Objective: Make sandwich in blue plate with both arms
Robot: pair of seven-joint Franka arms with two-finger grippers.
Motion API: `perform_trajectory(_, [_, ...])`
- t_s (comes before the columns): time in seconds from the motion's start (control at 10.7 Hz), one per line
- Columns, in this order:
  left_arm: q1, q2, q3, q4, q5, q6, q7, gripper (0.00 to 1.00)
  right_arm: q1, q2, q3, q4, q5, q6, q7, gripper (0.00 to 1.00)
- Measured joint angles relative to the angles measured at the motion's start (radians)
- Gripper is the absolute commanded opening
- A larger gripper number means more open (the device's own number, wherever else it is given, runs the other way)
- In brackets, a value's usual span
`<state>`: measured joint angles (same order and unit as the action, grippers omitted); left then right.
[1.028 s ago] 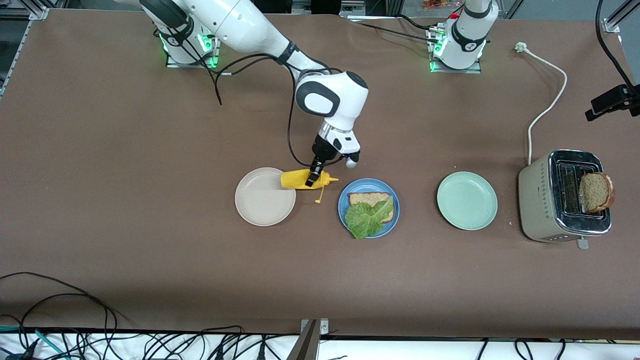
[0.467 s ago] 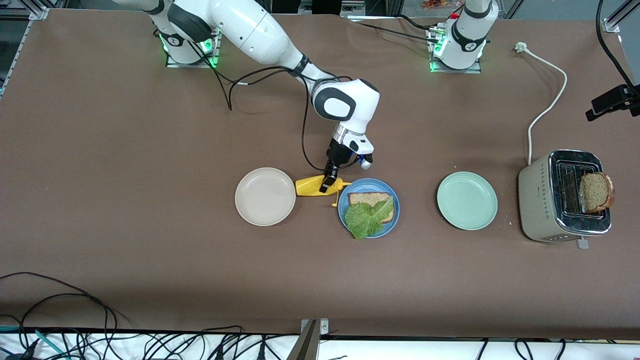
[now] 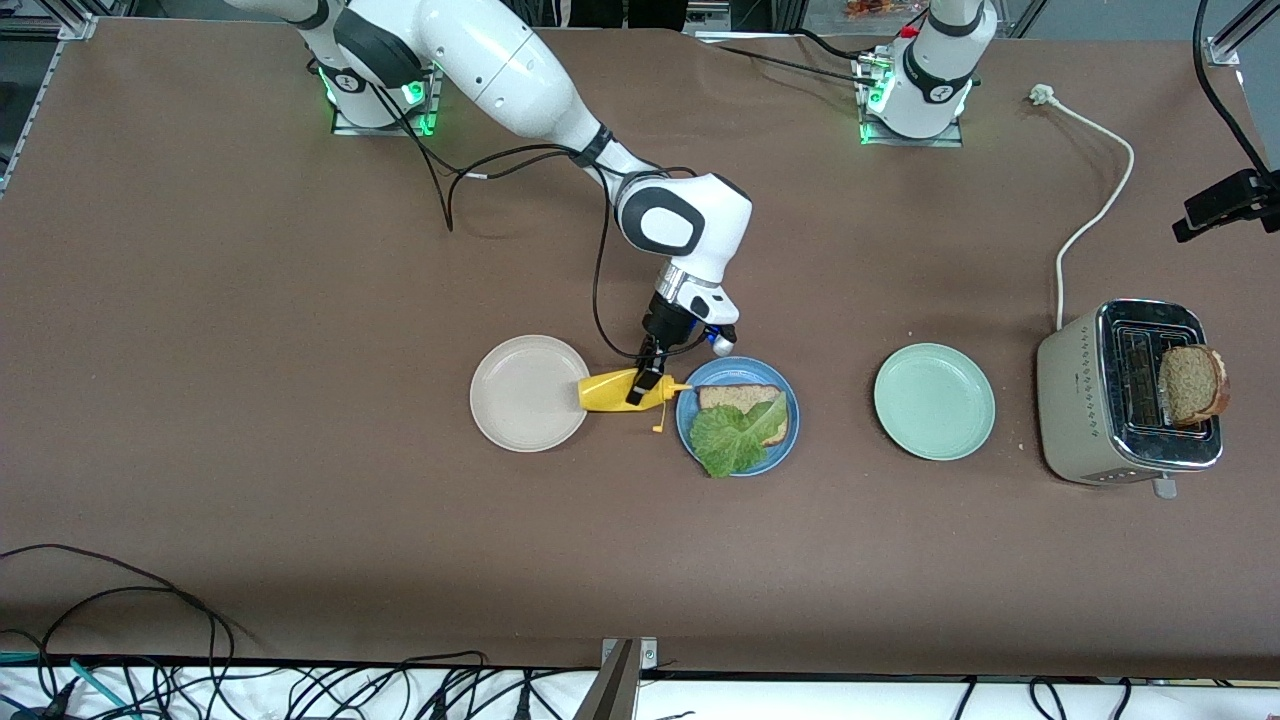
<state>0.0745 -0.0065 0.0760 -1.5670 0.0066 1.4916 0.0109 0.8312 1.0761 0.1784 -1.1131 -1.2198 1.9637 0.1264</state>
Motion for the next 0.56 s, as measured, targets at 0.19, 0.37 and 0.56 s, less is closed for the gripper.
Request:
perform_trajectory(0.19, [0.000,0.000,0.000,0.000,0.000,0.000,0.000,1.00,0.001,0.003,-0.003,0.002,-0.001,0.012,-0.032,0.00])
perform_trajectory(0.37, [0.003,0.000,0.000,0.000,0.000,0.000,0.000,1.00,0.001,0.007,-0.010,0.002,-0.002,0.034,-0.044,0.00])
perform_trajectory(0.56, [0.005,0.000,0.000,0.000,0.000,0.000,0.000,1.00,0.002,0.019,-0.011,0.002,-0.013,0.042,-0.046,0.00])
